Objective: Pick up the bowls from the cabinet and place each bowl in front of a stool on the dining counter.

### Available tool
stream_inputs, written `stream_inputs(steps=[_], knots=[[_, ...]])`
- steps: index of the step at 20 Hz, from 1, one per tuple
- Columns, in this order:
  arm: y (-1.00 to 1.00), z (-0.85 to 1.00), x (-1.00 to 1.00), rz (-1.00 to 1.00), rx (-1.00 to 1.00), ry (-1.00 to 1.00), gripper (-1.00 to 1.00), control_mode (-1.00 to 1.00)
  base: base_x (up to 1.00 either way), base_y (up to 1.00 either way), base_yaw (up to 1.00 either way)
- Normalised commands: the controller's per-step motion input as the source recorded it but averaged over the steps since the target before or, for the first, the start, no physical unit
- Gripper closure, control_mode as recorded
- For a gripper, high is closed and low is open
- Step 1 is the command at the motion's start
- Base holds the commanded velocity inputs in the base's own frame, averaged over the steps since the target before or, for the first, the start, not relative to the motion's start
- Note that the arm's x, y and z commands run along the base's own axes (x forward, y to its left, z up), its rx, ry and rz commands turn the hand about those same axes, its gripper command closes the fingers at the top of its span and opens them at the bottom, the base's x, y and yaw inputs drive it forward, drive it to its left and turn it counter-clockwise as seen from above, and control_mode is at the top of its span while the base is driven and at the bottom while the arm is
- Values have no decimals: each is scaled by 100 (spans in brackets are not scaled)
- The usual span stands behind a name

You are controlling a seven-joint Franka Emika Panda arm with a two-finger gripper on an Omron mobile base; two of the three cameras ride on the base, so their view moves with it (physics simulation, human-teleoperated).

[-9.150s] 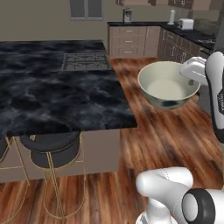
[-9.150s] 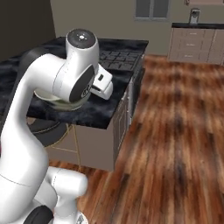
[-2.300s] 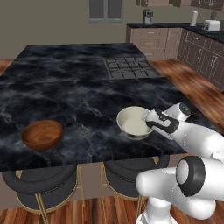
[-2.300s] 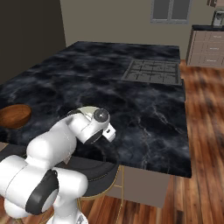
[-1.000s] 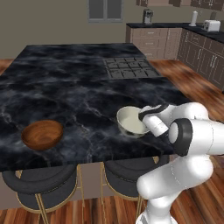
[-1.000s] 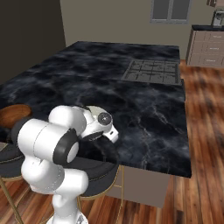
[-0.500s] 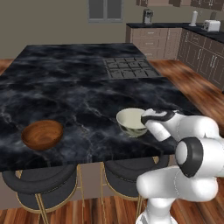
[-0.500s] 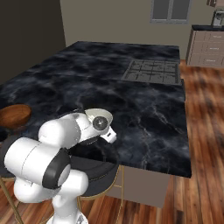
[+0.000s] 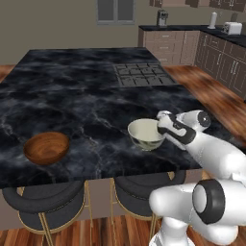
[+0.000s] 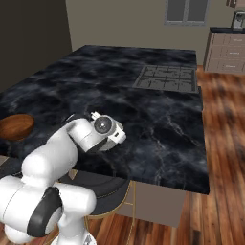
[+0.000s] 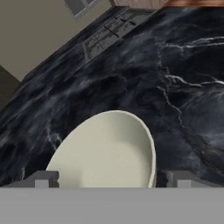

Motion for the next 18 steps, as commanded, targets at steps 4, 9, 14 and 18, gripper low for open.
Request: stream_inputs(steps=[4,9,14,18], knots=[[-27,100,-68,-2,-3,0,-100,-100,0,0,0],[-39,89,-98,-2,0,2,-100,-100,0,0,0],[-40,67,-100,0,0,6,-100,-100,0,0,0],[-35,54,-100,0,0,2,-100,-100,0,0,0]])
